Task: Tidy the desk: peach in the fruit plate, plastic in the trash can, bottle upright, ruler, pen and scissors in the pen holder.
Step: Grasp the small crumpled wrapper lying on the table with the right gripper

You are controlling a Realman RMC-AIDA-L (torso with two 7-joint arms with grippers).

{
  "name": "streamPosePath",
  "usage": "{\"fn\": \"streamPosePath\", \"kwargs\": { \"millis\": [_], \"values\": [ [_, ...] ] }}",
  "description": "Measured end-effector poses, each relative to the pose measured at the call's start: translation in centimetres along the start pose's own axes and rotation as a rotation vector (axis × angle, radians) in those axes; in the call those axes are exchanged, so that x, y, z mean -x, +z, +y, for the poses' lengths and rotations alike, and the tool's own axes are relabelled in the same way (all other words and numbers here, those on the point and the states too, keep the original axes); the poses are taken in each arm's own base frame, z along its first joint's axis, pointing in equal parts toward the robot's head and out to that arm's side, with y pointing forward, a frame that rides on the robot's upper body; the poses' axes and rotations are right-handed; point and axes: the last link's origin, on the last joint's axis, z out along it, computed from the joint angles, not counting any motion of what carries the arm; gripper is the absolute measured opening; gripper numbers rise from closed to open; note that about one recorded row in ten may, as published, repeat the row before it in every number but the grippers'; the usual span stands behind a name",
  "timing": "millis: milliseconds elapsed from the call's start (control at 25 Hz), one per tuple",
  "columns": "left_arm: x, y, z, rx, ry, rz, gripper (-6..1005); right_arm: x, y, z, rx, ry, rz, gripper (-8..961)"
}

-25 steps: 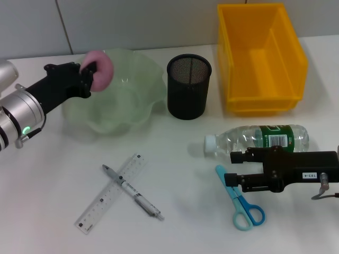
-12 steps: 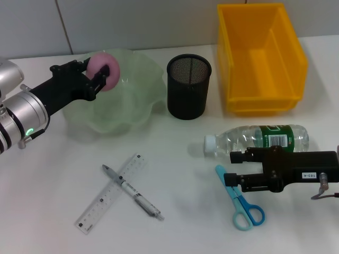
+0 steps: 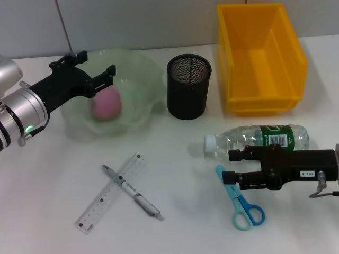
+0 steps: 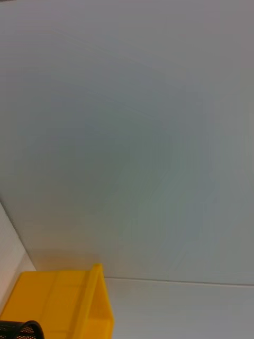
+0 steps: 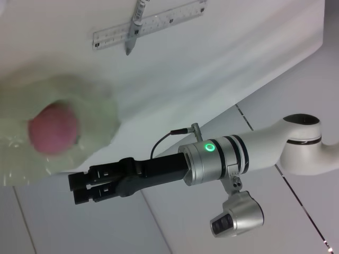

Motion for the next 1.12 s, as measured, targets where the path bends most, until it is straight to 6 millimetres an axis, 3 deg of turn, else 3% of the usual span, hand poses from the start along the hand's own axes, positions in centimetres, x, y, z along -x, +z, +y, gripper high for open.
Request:
{"fn": "streamPosePath", "kwargs": {
  "millis": [320, 640, 840, 960, 1120],
  "values": [
    [-0.4, -0.1, 0.2, 0.021, -0.01, 0.03, 809, 0.1, 0.1, 0.0, 0.0, -0.004, -0.002, 778],
    [-1.5, -1.3, 0.5, 0.095, -0.102, 0.099, 809, 0.7, -0.1, -0.2, -0.038, 0.008, -0.097, 777],
    [-2.9, -6.6, 1.0, 0.26, -0.211, 0.22, 808, 1.8, -0.8, -0.5, -0.066, 0.001, -0.162, 775],
    [-2.9, -7.8, 1.2, 0.308, -0.228, 0.22, 808, 2.4, -1.0, -0.4, -0.055, -0.003, -0.176, 774],
    [-2.4, -9.2, 2.3, 0.431, -0.24, 0.161, 808, 4.7, -1.7, -0.3, -0.031, 0.001, -0.14, 774]
  ]
}}
